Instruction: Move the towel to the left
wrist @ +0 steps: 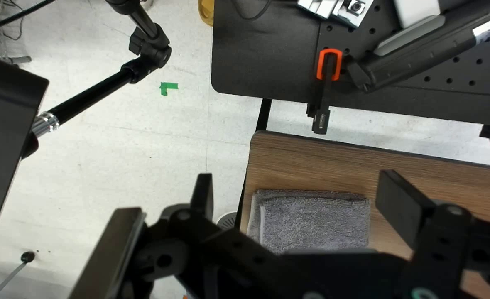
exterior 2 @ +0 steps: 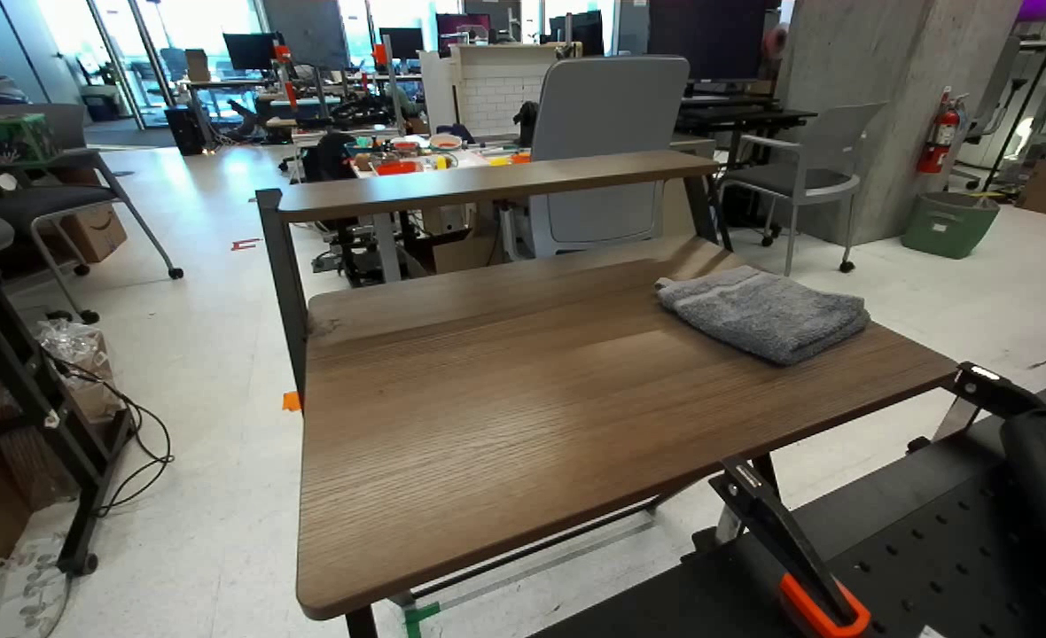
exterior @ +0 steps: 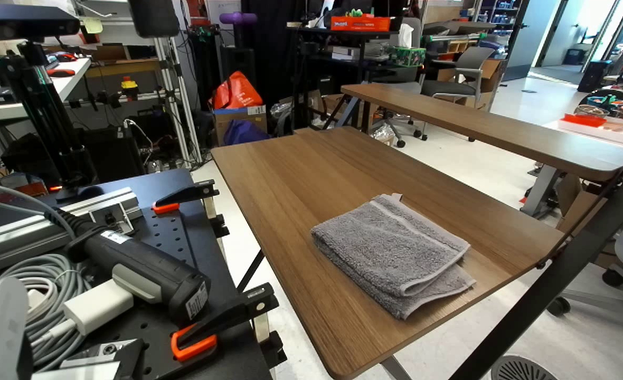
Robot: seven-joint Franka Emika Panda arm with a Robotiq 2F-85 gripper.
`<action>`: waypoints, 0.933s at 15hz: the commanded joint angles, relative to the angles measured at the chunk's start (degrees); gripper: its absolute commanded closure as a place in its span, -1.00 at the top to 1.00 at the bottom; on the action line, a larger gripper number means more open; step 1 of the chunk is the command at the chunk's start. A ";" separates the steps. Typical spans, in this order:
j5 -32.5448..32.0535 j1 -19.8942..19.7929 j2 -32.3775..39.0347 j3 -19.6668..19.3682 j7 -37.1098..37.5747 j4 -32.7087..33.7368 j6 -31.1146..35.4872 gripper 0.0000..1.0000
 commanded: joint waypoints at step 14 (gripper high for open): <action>8.72 2.18 44.18 1.28 9.62 21.54 15.45 1.00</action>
